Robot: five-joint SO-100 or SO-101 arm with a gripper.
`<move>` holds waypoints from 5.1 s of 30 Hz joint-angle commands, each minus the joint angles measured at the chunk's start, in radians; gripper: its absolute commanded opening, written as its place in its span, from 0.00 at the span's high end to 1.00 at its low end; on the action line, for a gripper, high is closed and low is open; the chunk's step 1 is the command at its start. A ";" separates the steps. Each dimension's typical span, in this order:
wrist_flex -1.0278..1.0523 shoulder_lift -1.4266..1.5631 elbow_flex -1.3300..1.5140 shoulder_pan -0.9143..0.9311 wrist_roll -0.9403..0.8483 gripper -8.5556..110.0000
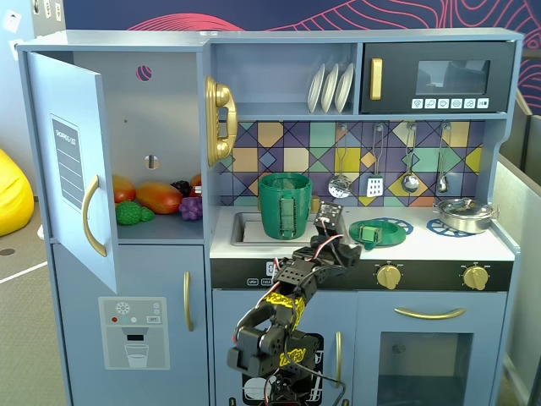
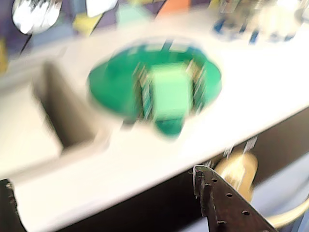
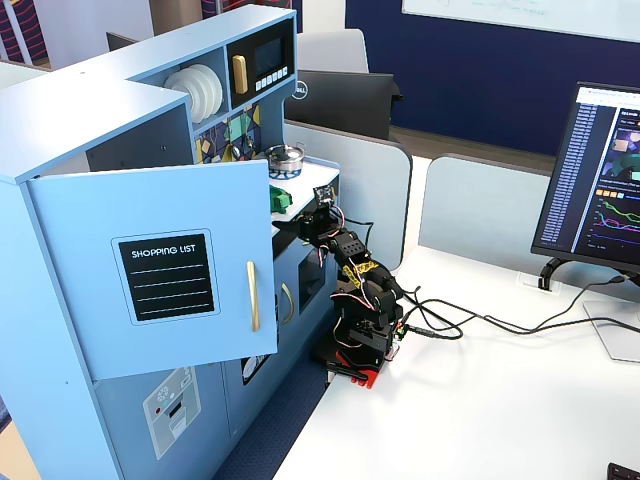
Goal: Pick up the lid from the counter and put it on the green recipient
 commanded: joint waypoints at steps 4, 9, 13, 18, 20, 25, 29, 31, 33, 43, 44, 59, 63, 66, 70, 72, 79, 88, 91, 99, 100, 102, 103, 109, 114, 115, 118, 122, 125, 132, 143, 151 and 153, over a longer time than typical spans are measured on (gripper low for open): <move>-0.169 -0.169 -0.124 0.058 -0.043 0.53; -0.198 -0.279 -0.218 0.058 -0.055 0.54; -0.201 -0.370 -0.299 0.061 -0.061 0.54; -0.201 -0.445 -0.367 0.067 -0.072 0.55; -0.202 -0.474 -0.390 0.067 -0.069 0.55; -0.202 -0.560 -0.466 0.060 -0.066 0.56; -0.201 -0.649 -0.540 0.052 -0.071 0.57; -0.199 -0.693 -0.578 0.046 -0.067 0.57; -0.198 -0.738 -0.612 0.040 -0.066 0.58; -0.183 -0.876 -0.719 0.000 -0.061 0.69; -0.181 -0.881 -0.719 -0.005 -0.060 0.73; -0.193 -0.815 -0.819 -0.026 -0.026 0.93; -0.107 -0.779 -0.977 -0.040 0.006 0.93; -0.011 -0.747 -1.077 -0.049 0.038 0.93; 0.072 -0.729 -1.186 -0.095 0.069 0.93; 0.101 -0.721 -1.212 -0.130 0.069 0.93; 0.207 -0.704 -1.249 -0.295 0.034 0.93; 0.307 -0.770 -1.385 -0.488 -0.020 0.93; 0.316 -0.787 -1.388 -0.509 -0.046 0.93; 0.327 -0.831 -1.390 -0.514 -0.083 0.93; 0.327 -0.836 -1.390 -0.514 -0.086 0.93; 0.325 -0.847 -1.390 -0.511 -0.094 0.93; 0.324 -0.853 -1.390 -0.508 -0.094 0.93; 0.325 -0.879 -1.388 -0.492 -0.091 0.93; 0.344 -0.891 -1.388 -0.483 -0.092 0.93; 0.345 -0.891 -1.387 -0.483 -0.095 0.93; 0.348 -0.890 -1.378 -0.479 -0.097 0.93; 0.353 -0.871 -1.347 -0.476 -0.103 0.93; 0.357 -0.859 -1.325 -0.471 -0.109 0.93; 0.373 -0.831 -1.281 -0.463 -0.117 0.93; 0.374 -0.831 -1.267 -0.477 -0.118 0.93; 0.365 -0.851 -1.301 -0.495 -0.121 0.93; 0.365 -0.853 -1.301 -0.500 -0.121 0.93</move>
